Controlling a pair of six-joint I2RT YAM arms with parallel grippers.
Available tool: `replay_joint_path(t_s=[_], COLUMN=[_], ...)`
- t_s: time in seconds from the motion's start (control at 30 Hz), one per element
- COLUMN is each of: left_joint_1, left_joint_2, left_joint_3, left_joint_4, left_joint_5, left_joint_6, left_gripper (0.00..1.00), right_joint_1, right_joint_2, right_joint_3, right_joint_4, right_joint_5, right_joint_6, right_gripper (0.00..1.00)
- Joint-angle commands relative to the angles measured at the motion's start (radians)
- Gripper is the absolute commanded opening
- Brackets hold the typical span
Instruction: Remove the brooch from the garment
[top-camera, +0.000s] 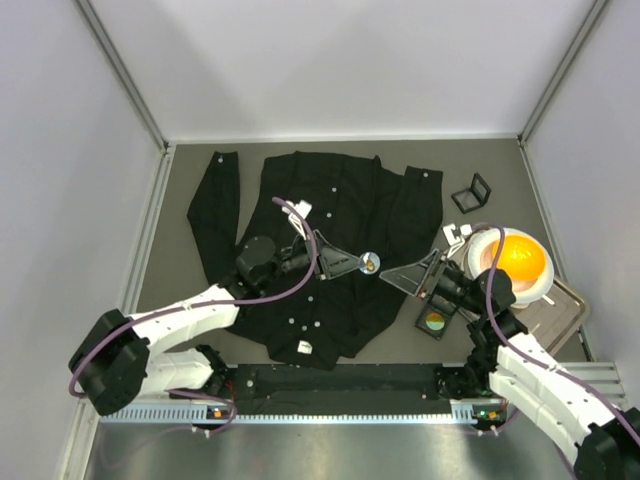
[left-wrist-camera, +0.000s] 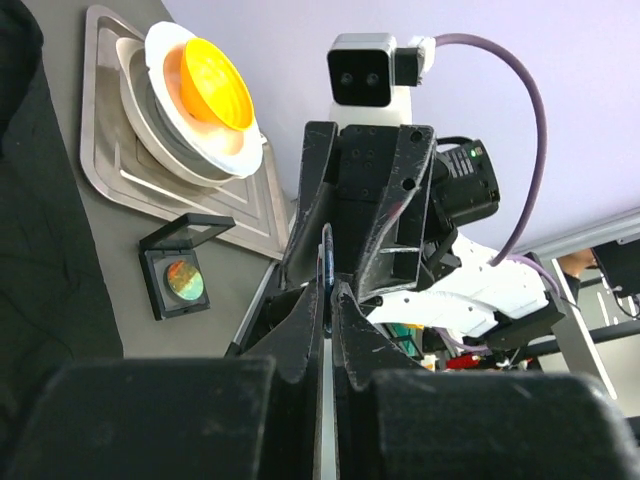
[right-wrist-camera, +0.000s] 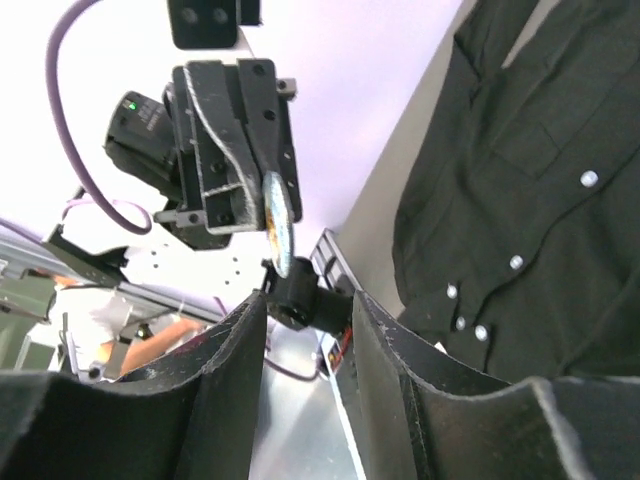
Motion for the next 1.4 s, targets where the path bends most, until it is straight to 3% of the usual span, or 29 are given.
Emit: replay_joint_path(t_s=[0.0, 0.3, 0.93, 1.37], left_joint_1=[-0.003, -0.017, -0.070, -0.072], left_joint_2=[-0.022, 0.040, 0.080, 0.092], left_joint_3=[-0.005, -0.048, -0.021, -0.005], left_joint_4=[0.123, 0.319, 0.348, 0.354], left_joint_5=[-0.051, -0.094, -0.202, -0.199], left_joint_6=[-0.045, -0.126, -0.109, -0.105], left_gripper=[0.00, 0.00, 0.00, 0.00], right_joint_1=[0.078, 0.147, 0.219, 0.225], right_joint_2=[-0.014, 0.047, 0.069, 0.059], right_joint_3=[-0.014, -0.023, -0.026, -0.028], right_joint_4=[0.213, 0.309, 0.348, 0.339], right_joint_5=[0.199, 0.310, 0.396, 0.416], right_joint_6=[0.088, 0.105, 0.105, 0.093], right_gripper=[0.40, 0.36, 0.28, 0.20])
